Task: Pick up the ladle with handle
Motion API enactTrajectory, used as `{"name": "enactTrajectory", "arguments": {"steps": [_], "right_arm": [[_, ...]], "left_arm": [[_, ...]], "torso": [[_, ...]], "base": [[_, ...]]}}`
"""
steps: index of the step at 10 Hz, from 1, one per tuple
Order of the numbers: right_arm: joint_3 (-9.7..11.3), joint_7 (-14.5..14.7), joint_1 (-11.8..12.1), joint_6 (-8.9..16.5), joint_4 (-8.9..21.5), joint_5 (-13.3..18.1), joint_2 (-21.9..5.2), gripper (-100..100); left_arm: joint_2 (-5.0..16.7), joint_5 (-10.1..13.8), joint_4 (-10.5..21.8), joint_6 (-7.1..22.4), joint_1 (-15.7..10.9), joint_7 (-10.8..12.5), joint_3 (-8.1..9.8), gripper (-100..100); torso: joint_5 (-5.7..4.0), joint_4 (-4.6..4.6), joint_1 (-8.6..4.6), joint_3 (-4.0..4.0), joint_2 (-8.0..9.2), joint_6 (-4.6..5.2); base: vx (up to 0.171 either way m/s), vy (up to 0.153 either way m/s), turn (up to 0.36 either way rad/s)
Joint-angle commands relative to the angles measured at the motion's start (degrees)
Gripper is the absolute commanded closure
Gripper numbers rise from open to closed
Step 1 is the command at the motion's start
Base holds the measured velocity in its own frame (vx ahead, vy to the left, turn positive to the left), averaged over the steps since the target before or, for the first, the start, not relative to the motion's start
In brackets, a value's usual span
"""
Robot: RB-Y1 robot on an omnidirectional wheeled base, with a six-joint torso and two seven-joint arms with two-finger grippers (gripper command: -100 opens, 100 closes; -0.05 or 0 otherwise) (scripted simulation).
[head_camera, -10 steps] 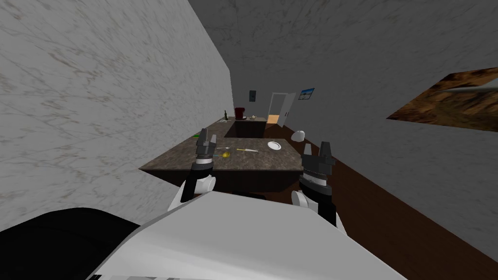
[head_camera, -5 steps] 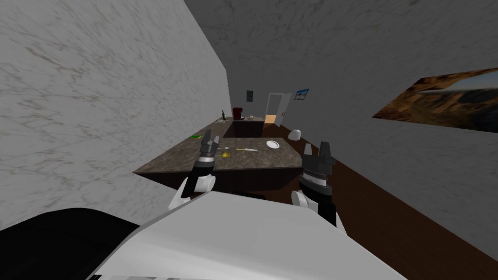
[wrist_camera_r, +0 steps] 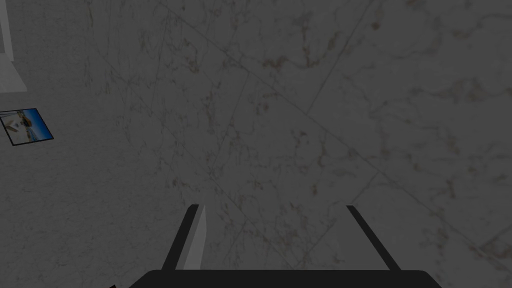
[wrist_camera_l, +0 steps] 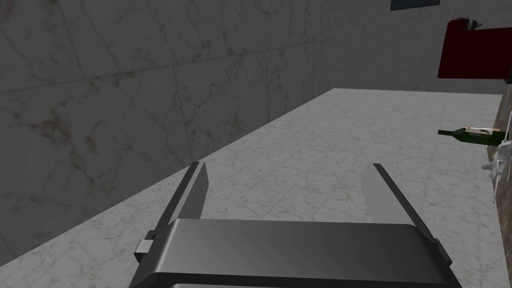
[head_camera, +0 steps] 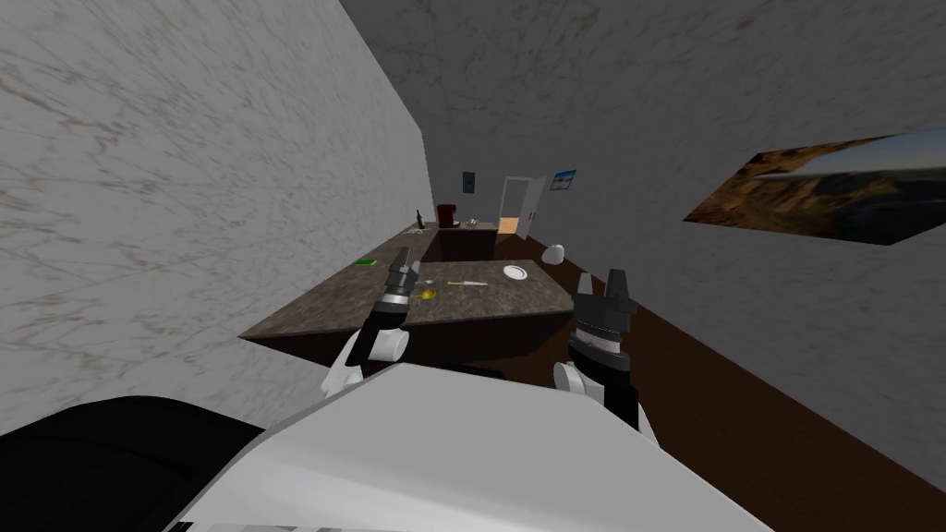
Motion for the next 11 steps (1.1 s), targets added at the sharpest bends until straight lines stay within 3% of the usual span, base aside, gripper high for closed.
{"name": "enactTrajectory", "arguments": {"steps": [1,11], "right_arm": [[0.0,0.0,0.0,0.0,0.0,0.0,0.0,0],[0.0,0.0,0.0,0.0,0.0,0.0,0.0,0]], "left_arm": [[0.82,0.27,0.53,2.86,-0.5,0.76,0.09,-100],[3.04,1.09,1.95,15.14,-3.02,2.99,0.77,-100]], "torso": [[0.0,0.0,0.0,0.0,0.0,0.0],[-0.01,0.0,-0.03,0.01,0.01,0.0]], "base": [[-0.039,0.042,-0.134],[-0.023,0.031,-0.077]]}}
